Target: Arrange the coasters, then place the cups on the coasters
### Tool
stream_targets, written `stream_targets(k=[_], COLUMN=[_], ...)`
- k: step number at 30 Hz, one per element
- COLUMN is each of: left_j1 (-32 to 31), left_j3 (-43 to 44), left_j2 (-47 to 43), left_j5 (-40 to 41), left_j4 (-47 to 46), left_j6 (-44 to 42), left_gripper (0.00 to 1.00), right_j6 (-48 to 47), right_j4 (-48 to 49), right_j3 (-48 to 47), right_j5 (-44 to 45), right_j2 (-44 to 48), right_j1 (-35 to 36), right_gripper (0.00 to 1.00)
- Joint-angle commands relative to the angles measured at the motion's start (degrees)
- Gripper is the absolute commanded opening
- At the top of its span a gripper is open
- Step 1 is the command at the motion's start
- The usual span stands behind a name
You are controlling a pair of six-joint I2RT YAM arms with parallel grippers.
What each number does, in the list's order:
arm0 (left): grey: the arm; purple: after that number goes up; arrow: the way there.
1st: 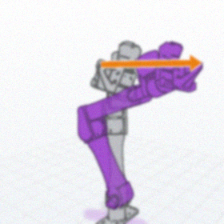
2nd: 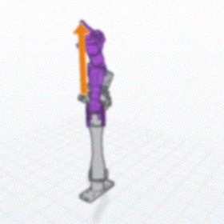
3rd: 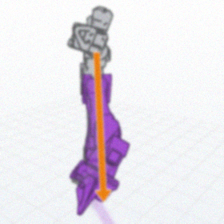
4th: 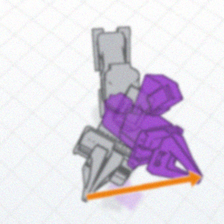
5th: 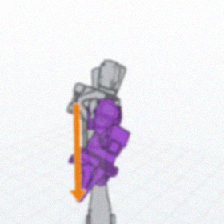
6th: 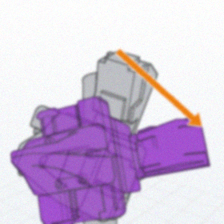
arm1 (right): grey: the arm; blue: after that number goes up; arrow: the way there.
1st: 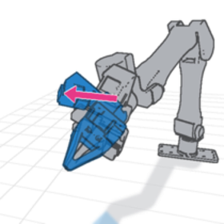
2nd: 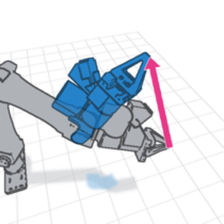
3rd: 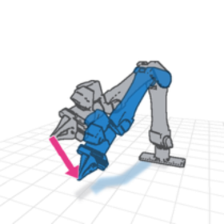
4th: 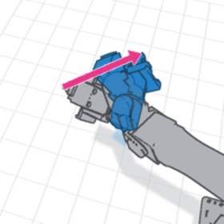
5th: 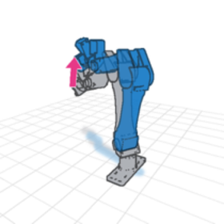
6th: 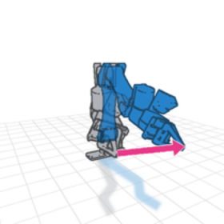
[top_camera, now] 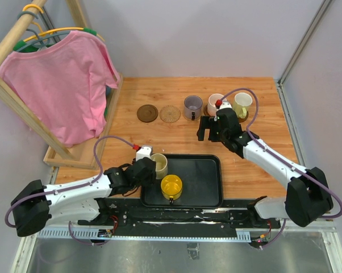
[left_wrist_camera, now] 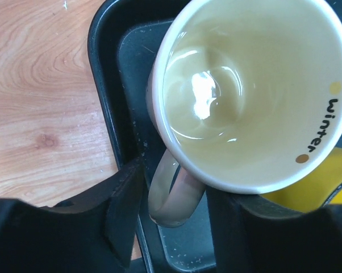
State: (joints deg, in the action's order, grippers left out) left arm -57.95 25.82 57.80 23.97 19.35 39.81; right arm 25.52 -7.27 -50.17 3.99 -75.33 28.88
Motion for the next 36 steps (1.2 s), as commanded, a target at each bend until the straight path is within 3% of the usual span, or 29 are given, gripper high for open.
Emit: stream_targets(k=[1, 5, 7, 10, 19, 30, 36], left_j1=[-0.4, -0.5, -0.5, -0.4, -0.5, -0.1, 7.5], left_j3=[1.8, 1.9, 1.9, 2.2, 6.0, 19.7, 25.5], left_j2=[1.7, 2.8, 3.3, 4.1, 5.2, 11.6, 19.9], left_j5=[1.8, 0.9, 0.8, 1.1, 4.1, 10.6, 7.2], left_j4=[-2.8, -4.1, -4.6, -5.1, -6.8, -6.4, -10.7], left_j6=[-2.1, -2.8, -3.1, -3.9, -9.3, -15.2, -18.2], left_gripper=[0.47, 0.21, 0.18, 0.01, 0.0, 0.0, 0.0], right_j6=[0.5, 0.7, 0.7, 0.7, 0.1, -1.4, -2.6], right_j4=[0.9, 0.9, 1.0, 1.0, 0.9, 0.5, -0.5], right_j3=[0.9, 0.9, 0.9, 0.7, 0.9, 3.4, 5.5], right_j5=[-0.8, -1.1, -1.2, -1.4, -0.6, 3.3, 6.1], right_j2=[-0.2, -0.1, -0.2, -0.2, 0.9, 4.7, 7.1], right_j1=[-0.8, -0.7, -0.8, -0.8, -0.7, -0.7, -0.8], right_gripper=[0.99, 0.99, 0.99, 0.99, 0.99, 0.99, 0.99])
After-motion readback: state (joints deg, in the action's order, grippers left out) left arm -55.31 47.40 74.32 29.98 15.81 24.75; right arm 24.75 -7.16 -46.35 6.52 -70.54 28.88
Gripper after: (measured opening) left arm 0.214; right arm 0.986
